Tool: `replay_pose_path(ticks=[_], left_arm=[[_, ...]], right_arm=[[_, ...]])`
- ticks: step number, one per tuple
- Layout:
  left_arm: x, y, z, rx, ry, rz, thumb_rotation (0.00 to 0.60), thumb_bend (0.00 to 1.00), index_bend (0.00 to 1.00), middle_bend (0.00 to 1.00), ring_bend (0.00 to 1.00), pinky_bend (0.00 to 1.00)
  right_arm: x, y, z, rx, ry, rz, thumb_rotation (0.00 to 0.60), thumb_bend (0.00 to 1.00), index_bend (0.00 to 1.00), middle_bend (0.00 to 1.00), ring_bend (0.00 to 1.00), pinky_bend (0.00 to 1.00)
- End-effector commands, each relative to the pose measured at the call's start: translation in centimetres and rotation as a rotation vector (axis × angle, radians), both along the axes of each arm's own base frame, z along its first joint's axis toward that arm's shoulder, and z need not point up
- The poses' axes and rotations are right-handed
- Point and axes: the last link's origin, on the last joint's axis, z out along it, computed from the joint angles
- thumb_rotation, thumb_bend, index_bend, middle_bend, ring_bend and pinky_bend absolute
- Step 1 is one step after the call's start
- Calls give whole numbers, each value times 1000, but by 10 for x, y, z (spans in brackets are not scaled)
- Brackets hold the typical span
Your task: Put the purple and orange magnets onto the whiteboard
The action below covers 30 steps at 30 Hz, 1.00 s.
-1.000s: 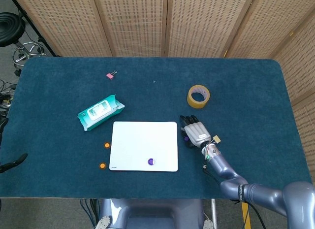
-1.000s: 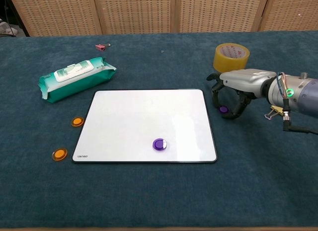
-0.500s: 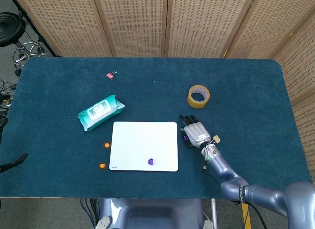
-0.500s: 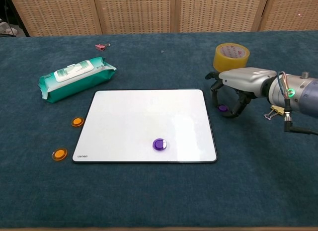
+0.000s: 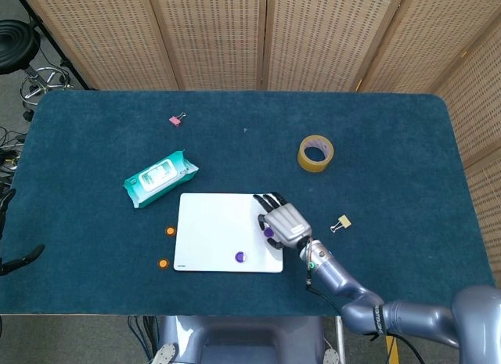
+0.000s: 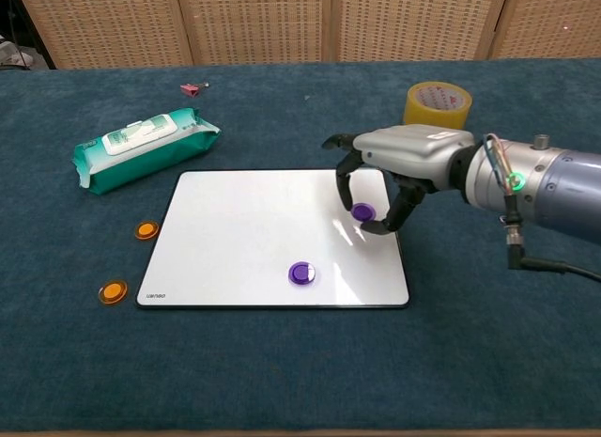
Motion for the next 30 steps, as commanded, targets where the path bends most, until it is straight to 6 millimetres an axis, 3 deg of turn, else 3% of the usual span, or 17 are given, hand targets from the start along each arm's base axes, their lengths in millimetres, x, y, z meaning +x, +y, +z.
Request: replay_pose_path(ticks=[1, 14, 22, 30], left_arm=[[0, 0, 0, 1, -1, -1, 600, 0, 0, 0, 0, 73], [-1, -2, 6, 4, -25, -7, 600, 0, 0, 0, 0, 73], [-1, -3, 8, 6, -33, -10, 600, 0, 0, 0, 0, 73], [-2, -2, 10, 8, -40, -8, 600, 0, 0, 0, 0, 73]], right_arm=[[16, 7, -9, 17, -19, 28, 600, 469, 526, 0, 0, 0], [45, 11, -42, 58, -25, 25, 600, 468, 537, 0, 0, 0], [48, 10, -58, 69, 2, 3, 600, 468, 537, 0, 0, 0], [47, 4, -57, 57, 7, -15, 600, 468, 537, 0, 0, 0]])
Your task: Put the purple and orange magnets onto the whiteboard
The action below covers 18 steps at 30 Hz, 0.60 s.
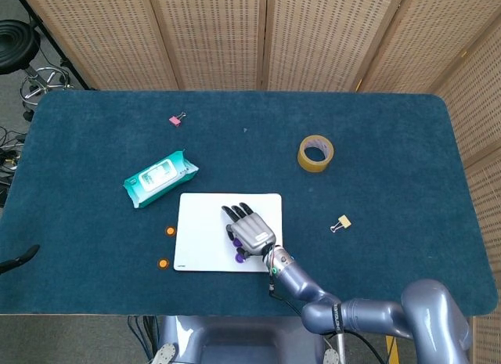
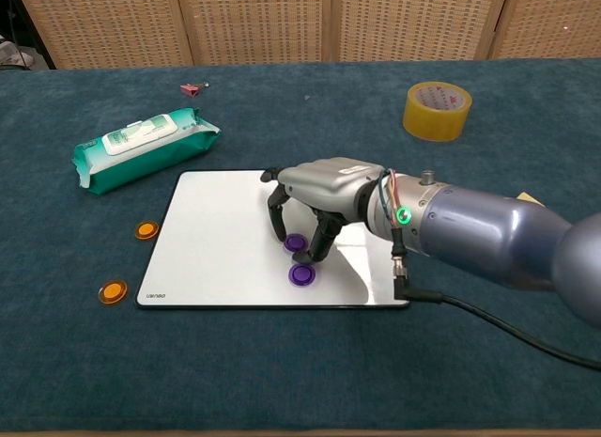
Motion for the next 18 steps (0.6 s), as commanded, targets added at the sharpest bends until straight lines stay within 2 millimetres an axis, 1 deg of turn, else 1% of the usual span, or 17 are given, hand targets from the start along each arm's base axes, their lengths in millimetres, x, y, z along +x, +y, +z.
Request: replay_pose_path(ticks=[1, 13, 16, 18], left_arm=[[0, 0, 0, 0, 0, 1, 600, 0, 0, 0, 0, 73], [0, 0, 1, 4, 0, 0, 600, 0, 0, 0, 0, 73], [0, 0, 2, 5, 0, 0, 600, 0, 0, 0, 0, 73], [0, 0, 2, 8, -2, -1, 600, 0, 0, 0, 0, 73]], right_arm=[[0, -1, 1, -5, 2, -2, 600, 468, 537, 0, 0, 0], [-4, -2, 5, -5, 19, -2, 600, 469, 533, 0, 0, 0], [-4, -2, 5, 0, 22, 1, 600, 468, 493, 0, 0, 0], [-4, -2, 6, 3, 21, 3, 600, 468, 444, 0, 0, 0]])
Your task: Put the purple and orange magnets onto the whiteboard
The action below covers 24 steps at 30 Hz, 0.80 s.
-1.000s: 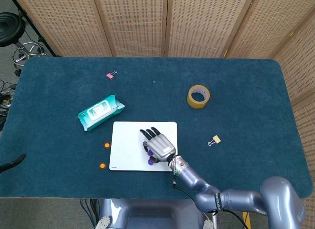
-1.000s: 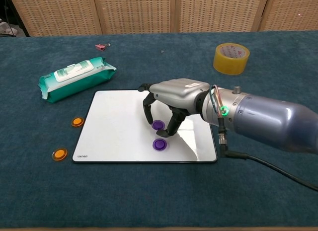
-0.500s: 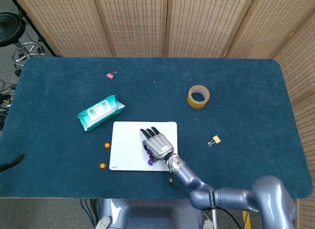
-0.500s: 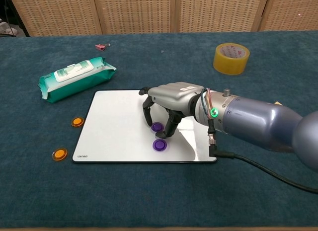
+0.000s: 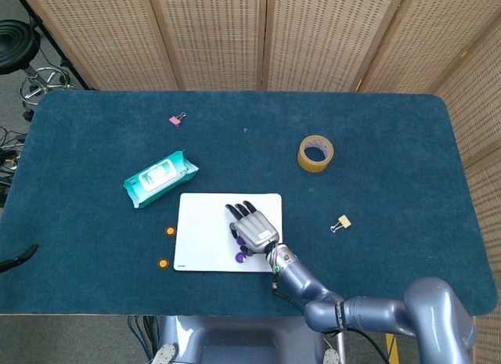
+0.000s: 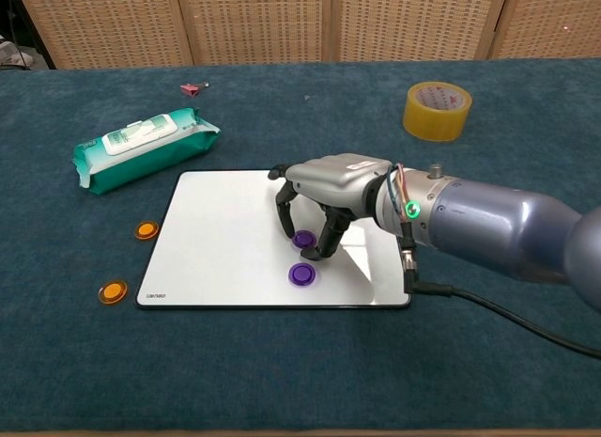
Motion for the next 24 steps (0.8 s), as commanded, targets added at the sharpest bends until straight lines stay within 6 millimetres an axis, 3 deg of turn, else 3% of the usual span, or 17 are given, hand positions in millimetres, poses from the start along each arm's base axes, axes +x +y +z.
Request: replay_pose_path(ticks=[1, 12, 16, 20, 24], left_arm=[[0, 0, 0, 2, -2, -1, 600, 0, 0, 0, 0, 73], [0, 0, 1, 4, -1, -2, 600, 0, 0, 0, 0, 73], [1, 0, -1, -10, -6, -5, 600, 0, 0, 0, 0, 73], [1, 1, -5, -42, 2, -5, 600, 0, 0, 0, 0, 73], [7, 4, -15, -105, 42, -20, 600, 0, 9, 0, 0, 71]], right_arm=[[0, 0, 1, 2, -1, 3, 600, 468, 432, 0, 0, 0], [0, 0, 7, 0, -10, 5, 600, 470, 385, 0, 0, 0], [8, 1, 35, -48, -70, 44, 600, 469, 374, 0, 0, 0], [-1, -2, 67, -126, -94, 66, 600, 455, 305, 0, 0, 0], [-28, 1, 107, -206, -97, 70, 600, 212, 158, 0, 0, 0]])
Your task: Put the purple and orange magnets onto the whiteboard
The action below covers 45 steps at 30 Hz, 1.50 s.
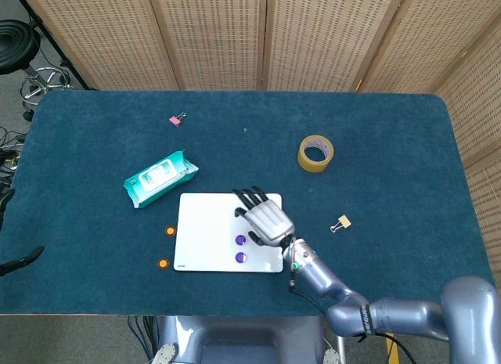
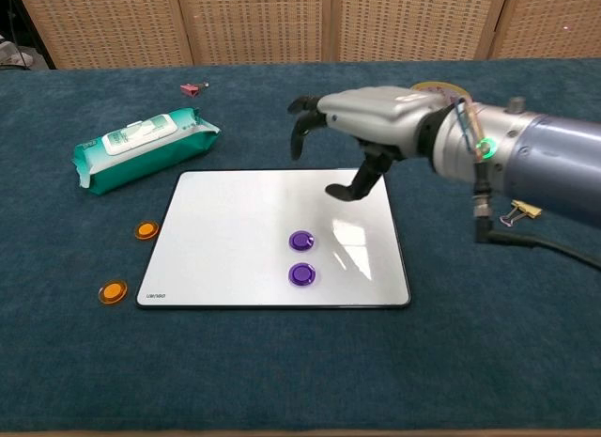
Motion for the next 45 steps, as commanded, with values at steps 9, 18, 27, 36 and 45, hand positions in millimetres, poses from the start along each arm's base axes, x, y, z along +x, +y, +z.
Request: replay_pose_path(ticks=[9, 18, 27, 36, 45], left_arm=[[19, 21, -48, -229, 123, -33, 600, 0, 116, 0, 0, 70], [33, 23, -104, -423, 173, -75, 600, 0, 197, 0, 0, 67], [43, 17, -150, -503, 244, -86, 600, 36, 264, 0, 0, 65], [58, 19, -183, -510, 265, -85, 600, 100, 277, 0, 0, 65], [64, 17, -203, -529, 250, -52, 600, 202, 299, 0, 0, 65]], right_arm=[[-87, 28, 99, -202, 6, -36, 600, 107, 56, 0, 0, 0], [-160, 77, 145, -250, 43, -151, 600, 96, 60, 0, 0, 0], [-214, 125, 176, -300, -10, -293, 600, 91, 64, 0, 0, 0], [-232, 156, 199, -373, -101, -348, 600, 82, 67, 0, 0, 0], [-233, 160, 202, -364, -129, -337, 600, 82, 67, 0, 0, 0]])
